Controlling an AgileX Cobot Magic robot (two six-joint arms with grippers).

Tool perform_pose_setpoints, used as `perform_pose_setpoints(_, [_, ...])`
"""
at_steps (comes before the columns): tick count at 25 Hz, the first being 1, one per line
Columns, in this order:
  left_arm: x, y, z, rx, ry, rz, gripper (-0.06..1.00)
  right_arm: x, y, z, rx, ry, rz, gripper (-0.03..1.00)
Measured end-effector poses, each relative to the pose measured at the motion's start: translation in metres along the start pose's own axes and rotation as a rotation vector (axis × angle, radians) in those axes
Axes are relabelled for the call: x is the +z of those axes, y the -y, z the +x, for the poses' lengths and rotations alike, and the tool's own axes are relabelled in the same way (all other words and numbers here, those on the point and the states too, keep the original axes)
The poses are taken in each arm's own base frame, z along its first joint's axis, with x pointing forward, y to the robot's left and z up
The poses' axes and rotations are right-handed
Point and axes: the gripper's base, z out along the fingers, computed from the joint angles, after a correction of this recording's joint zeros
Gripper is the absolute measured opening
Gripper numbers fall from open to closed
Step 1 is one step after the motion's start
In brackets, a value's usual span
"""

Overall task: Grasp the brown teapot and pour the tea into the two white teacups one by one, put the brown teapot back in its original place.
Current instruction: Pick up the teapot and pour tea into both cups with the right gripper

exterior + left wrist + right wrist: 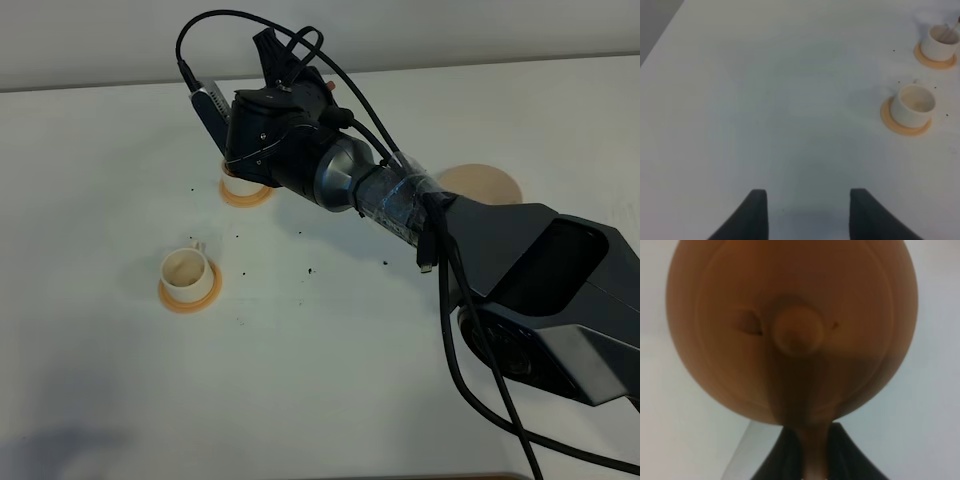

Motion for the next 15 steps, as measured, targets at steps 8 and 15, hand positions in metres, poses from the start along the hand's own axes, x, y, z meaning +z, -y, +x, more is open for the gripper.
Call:
perform_pose_setpoints(8, [0.0000,0.0000,0.0000,0.000,0.000,0.000,0.38,0.0025,0.0017,0.0035,-0.014,-0.009,0.018,0.09])
perform_pose_setpoints(15, [0.0000,0.0000,0.0000,0.000,0.000,0.000,0.38,0.0025,0.0032,0.0036,-0.024,-0.011,0.035,0.09])
